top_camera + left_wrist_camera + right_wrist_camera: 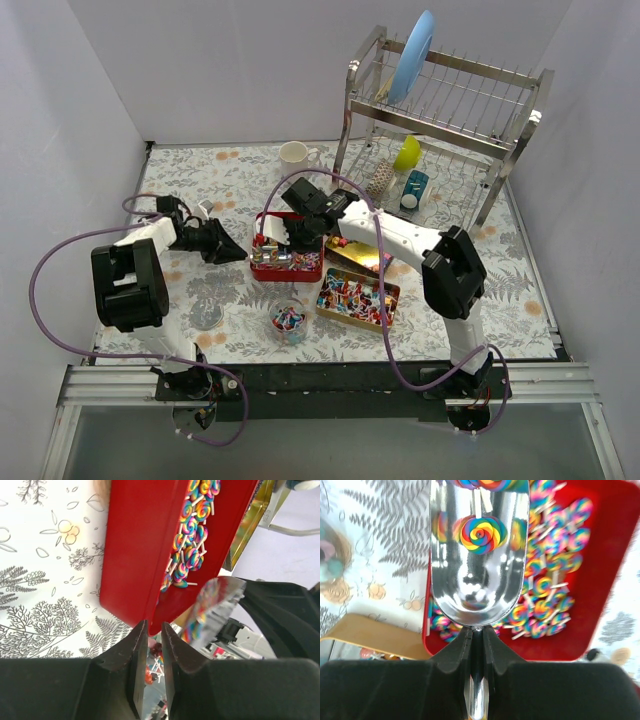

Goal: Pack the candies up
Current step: Scoop the fake candies from the storage box, then place the fake candies in the packing bottle.

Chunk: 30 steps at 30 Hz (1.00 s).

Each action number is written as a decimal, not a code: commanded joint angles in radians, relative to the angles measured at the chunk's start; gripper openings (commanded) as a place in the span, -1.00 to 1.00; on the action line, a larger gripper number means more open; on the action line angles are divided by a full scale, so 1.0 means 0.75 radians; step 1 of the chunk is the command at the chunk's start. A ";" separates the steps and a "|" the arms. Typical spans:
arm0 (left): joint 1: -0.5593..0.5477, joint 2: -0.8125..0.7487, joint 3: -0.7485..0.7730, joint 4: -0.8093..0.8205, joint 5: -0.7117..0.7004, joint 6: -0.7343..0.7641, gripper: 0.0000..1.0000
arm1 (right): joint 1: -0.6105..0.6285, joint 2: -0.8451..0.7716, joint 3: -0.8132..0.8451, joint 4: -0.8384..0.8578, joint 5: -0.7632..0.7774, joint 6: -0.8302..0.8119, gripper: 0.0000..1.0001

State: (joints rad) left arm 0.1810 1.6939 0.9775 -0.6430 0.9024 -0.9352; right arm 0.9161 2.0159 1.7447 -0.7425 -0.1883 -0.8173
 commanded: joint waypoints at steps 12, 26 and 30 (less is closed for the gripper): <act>0.008 -0.023 0.128 -0.106 0.106 0.128 -0.46 | -0.092 -0.278 -0.113 0.088 -0.031 -0.076 -0.97; 0.010 -0.137 0.132 -0.016 -0.199 0.136 -0.23 | 0.140 -0.471 -0.140 -0.513 0.245 -0.426 -0.97; 0.025 -0.197 0.126 0.002 -0.311 0.122 -0.20 | 0.263 -0.497 -0.185 -0.525 0.418 -0.440 -0.97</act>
State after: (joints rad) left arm 0.1844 1.6390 1.0557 -0.6762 0.7734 -0.8467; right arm 1.0470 1.6871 1.6222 -1.0473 -0.0113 -1.0767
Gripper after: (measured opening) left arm 0.396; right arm 0.166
